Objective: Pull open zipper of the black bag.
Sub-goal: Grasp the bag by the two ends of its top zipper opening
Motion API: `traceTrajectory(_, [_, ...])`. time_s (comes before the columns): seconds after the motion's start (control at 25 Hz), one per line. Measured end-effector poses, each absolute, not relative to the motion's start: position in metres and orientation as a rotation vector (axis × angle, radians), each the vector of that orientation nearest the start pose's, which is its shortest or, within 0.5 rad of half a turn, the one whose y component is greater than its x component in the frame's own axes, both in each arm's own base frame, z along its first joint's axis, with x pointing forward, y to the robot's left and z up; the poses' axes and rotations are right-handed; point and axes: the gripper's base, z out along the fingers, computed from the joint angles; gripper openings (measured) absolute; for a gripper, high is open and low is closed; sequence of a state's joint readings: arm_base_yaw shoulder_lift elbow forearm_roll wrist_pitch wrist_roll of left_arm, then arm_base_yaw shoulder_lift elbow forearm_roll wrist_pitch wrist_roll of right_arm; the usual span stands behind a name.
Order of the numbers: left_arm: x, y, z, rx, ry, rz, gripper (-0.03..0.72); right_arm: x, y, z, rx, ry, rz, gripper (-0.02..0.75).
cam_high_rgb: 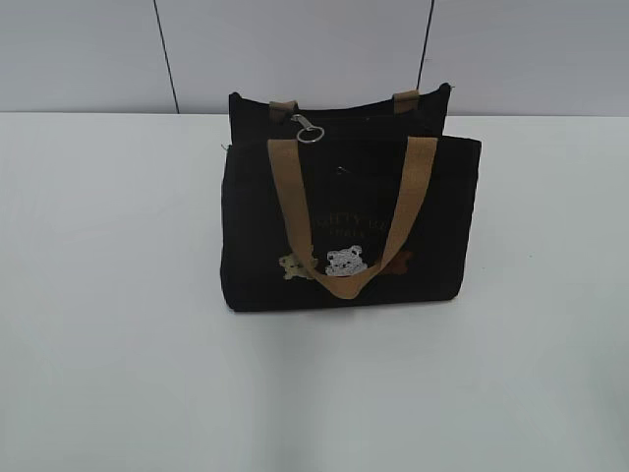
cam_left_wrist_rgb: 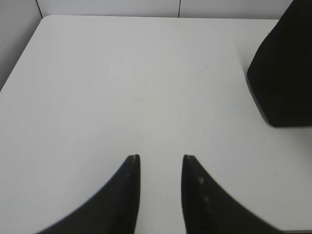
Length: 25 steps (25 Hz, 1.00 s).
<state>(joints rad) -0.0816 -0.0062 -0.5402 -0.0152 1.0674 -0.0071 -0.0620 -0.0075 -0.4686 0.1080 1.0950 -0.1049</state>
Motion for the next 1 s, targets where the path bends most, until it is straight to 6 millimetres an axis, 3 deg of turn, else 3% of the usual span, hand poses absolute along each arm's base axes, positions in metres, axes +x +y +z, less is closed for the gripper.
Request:
traceTrajectory(0.56, [-0.0111, -0.0003, 0.2877, 0.076, 2.004, -0.075, 0.223, -0.0037, 0.009, 0.2662, -0.05, 2.096, 0.03, 0.466])
traceTrajectory(0.64, [-0.0111, -0.0003, 0.2877, 0.076, 2.004, -0.075, 0.265, -0.0037, 0.009, 0.2662, -0.05, 2.096, 0.03, 0.466])
traceTrajectory(0.84, [-0.0111, 0.0001, 0.2877, 0.076, 2.004, -0.069, 0.53, -0.0036, 0.009, 0.2663, -0.05, 2.095, 0.03, 0.466])
traceTrajectory(1.0, [-0.0112, 0.0001, 0.2888, 0.075, 1.996, -0.069, 0.571, -0.0036, 0.009, 0.2663, -0.05, 2.095, 0.03, 0.466])
